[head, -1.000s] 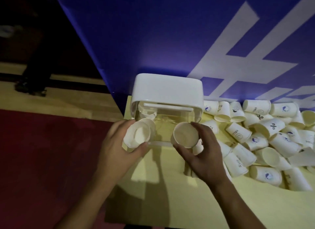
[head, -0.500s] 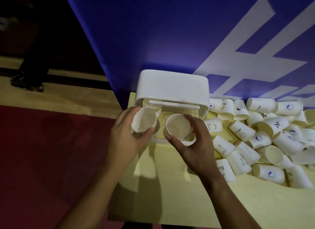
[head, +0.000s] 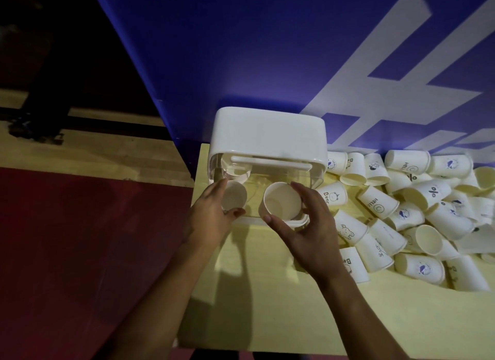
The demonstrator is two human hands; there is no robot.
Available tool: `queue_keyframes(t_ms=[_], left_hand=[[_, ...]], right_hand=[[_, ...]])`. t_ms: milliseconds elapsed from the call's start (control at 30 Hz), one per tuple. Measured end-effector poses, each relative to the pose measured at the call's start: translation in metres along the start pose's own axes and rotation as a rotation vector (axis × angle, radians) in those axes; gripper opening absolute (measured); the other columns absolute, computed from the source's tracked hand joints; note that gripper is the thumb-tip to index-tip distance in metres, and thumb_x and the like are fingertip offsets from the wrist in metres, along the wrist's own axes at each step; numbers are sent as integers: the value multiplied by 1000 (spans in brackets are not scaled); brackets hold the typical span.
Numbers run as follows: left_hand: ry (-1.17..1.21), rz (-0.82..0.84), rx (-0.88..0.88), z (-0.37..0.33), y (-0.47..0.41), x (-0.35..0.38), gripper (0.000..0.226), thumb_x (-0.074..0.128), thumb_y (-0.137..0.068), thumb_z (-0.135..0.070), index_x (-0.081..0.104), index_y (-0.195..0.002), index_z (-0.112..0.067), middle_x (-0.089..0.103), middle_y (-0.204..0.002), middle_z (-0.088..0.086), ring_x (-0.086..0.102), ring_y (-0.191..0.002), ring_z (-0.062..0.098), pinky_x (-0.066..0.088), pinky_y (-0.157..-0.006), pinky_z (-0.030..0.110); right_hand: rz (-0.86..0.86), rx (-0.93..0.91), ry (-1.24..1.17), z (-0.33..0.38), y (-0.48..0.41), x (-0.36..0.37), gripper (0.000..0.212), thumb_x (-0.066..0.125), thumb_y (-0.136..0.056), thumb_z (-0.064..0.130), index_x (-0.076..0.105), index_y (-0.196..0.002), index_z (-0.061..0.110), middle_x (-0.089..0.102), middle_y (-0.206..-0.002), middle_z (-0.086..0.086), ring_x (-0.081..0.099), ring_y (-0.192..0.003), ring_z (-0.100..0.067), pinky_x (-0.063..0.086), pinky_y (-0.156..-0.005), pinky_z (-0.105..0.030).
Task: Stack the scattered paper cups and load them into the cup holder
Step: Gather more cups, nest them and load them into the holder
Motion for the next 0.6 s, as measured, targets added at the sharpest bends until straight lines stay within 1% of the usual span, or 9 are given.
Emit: queue_keyframes(t_ms=[67, 133, 200, 267, 367, 433, 500, 533, 600], left_hand=[[10, 8, -29, 2, -1, 2, 88, 86, -77, -46, 47, -152, -22, 55, -150, -1, 55, -133, 22, 50, -101, 36], [14, 18, -30, -1, -2, 2, 90, 87, -74, -48, 47, -151, -24, 56, -148, -3, 56, -132, 22, 52, -99, 35], [75, 35, -14, -4, -2, 0, 92, 91, -71, -41, 46, -149, -28, 58, -141, -11, 58, -126, 14, 48, -88, 21], [148, 52, -19, -2, 4, -4, 94, 91, -73, -26, 42, -153, -26, 57, -135, -17, 55, -122, 7, 40, -84, 12], [237, 13, -61, 10, 17, -16, 66, 76, -86, -6, 50, -145, -21, 59, -120, -20, 59, -115, 9, 38, -77, 1], [333, -2, -136, 21, 24, -22, 55, 67, -96, -10, 51, -147, -24, 59, -118, -20, 57, -112, 4, 42, -84, 7], [441, -35, -193, 30, 25, -25, 44, 58, -103, -20, 54, -146, -27, 66, -129, -12, 62, -117, 5, 52, -97, 27], [490, -53, -209, 32, 24, -26, 39, 54, -105, -25, 57, -144, -28, 68, -130, -10, 63, -118, 6, 53, -100, 33], [529, -77, -218, 31, 17, -25, 36, 51, -107, -34, 61, -140, -27, 70, -128, -8, 65, -116, 5, 54, -101, 34]], right_hand=[[11, 15, -18, 0, 0, 8, 69, 87, -75, 46, 59, -133, 21, 60, -124, 17, 56, -117, 0, 46, -94, -16], [6, 12, -47, 5, -2, 16, 69, 87, -74, 49, 58, -133, 25, 58, -123, 26, 57, -116, 0, 45, -93, -14], [-1, -10, -69, 13, -6, 27, 70, 86, -74, 52, 58, -133, 27, 56, -124, 31, 58, -116, -5, 48, -94, -19], [1, -30, -87, 19, -10, 40, 71, 89, -74, 47, 58, -133, 25, 57, -125, 28, 58, -118, -8, 52, -95, -31], [14, -43, -86, 23, -15, 58, 73, 90, -74, 43, 57, -135, 21, 59, -124, 20, 56, -118, -5, 52, -95, -32], [25, -50, -77, 22, -16, 69, 73, 91, -73, 42, 57, -135, 20, 59, -125, 17, 54, -117, 1, 49, -95, -23], [45, -28, -61, 16, -16, 80, 74, 91, -73, 42, 56, -136, 22, 55, -125, 23, 49, -117, 11, 42, -94, -11], [65, -13, -52, 13, -17, 86, 75, 90, -73, 43, 56, -136, 22, 52, -125, 26, 46, -116, 16, 37, -94, -5], [117, 7, -31, 5, -17, 99, 78, 89, -73, 47, 55, -138, 22, 49, -127, 28, 42, -117, 21, 31, -95, -1]])
Point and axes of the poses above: each hand's wrist, its own y-axis away from the middle knuckle, its own x-axis out of the palm, z = x × y, the point moved 9 cm from there along -y, towards the middle knuckle
